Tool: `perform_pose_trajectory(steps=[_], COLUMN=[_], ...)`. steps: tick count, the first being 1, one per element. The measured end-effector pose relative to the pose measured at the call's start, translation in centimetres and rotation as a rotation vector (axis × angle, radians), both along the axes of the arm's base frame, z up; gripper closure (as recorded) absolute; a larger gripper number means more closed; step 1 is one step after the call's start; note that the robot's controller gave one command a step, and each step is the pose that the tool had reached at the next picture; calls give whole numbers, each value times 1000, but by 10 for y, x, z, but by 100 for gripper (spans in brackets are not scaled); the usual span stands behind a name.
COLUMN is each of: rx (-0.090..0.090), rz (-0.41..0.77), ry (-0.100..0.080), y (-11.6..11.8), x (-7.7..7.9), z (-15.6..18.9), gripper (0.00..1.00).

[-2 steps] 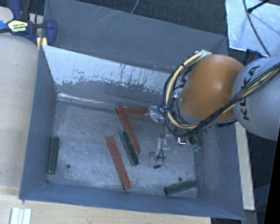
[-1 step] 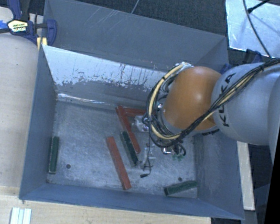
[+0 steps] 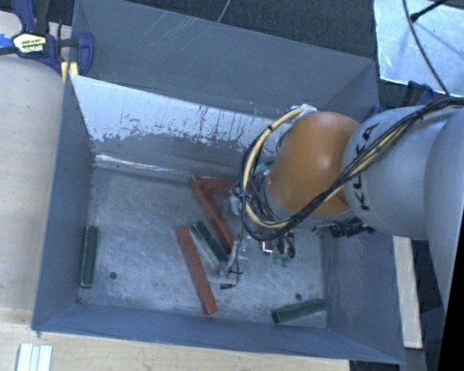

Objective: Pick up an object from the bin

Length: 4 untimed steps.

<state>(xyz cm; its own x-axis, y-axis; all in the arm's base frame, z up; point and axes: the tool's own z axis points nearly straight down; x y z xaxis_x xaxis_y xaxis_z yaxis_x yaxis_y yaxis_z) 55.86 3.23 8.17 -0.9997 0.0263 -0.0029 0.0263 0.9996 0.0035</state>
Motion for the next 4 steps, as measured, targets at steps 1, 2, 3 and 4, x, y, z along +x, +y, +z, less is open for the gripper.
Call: perform_pose_trajectory(steps=[1,2,3,4], rx=[-3,-3,-3,-4], rz=[157,157,210,210], ry=[3,3,1,1], y=[44,44,106,106], x=[-8,-8,24,24], z=[-6,-6,114,114], gripper=[100,100,100,100])
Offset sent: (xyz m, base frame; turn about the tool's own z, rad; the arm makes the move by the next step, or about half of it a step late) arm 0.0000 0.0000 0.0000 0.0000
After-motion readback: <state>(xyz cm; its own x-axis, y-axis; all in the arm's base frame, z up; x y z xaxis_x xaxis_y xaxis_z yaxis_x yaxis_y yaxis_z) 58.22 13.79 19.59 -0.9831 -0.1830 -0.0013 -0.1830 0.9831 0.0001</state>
